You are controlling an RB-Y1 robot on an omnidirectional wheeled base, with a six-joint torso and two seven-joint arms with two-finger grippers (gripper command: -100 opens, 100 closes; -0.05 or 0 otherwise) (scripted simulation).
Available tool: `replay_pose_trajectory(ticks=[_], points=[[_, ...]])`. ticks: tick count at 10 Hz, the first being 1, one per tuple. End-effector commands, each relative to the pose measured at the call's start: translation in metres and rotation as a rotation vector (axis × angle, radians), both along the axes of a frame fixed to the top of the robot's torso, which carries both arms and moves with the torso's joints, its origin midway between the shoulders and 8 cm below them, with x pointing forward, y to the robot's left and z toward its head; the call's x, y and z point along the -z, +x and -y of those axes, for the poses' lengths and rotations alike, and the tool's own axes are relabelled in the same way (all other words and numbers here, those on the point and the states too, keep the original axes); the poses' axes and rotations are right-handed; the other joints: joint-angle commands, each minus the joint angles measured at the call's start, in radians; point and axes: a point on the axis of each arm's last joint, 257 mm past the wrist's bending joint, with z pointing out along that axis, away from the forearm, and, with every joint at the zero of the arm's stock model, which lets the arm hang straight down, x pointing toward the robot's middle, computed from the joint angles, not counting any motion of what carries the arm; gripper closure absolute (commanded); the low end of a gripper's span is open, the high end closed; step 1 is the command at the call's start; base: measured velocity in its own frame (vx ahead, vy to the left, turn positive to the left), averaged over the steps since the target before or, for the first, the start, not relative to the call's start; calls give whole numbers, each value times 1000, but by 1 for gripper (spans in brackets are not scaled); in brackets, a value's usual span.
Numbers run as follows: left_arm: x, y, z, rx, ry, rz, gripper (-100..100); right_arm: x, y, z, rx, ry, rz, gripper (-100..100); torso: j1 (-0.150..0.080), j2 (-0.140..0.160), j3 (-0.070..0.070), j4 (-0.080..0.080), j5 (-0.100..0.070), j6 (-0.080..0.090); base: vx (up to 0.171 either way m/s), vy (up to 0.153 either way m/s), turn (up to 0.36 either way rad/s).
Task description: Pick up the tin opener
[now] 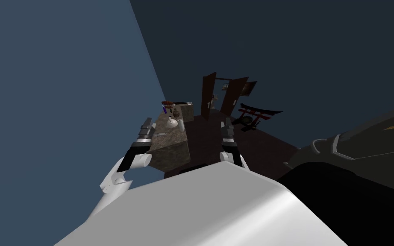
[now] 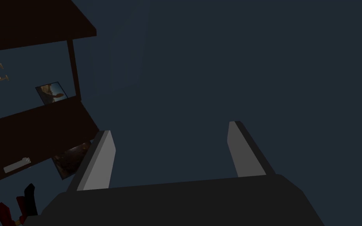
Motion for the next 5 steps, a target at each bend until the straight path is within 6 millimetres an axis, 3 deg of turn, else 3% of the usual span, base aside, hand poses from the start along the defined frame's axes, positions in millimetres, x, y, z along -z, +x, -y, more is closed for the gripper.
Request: replay_pose_trajectory(ticks=[1, 2, 5], points=[[18, 13, -10, -20, 17, -52, -100, 0, 0, 0, 0, 0, 0, 0, 0, 0, 0, 0, 0, 0, -56, -37, -63], [19, 29, -19, -33, 48, -84, -100, 0, 0, 0, 0, 0, 0, 0, 0, 0, 0, 0, 0, 0, -68, -69, -111], [48, 52, -45, -80, 76, -178, -100, 0, 0, 0, 0, 0, 0, 0, 0, 0, 0, 0, 0, 0, -47, -44, -82]])
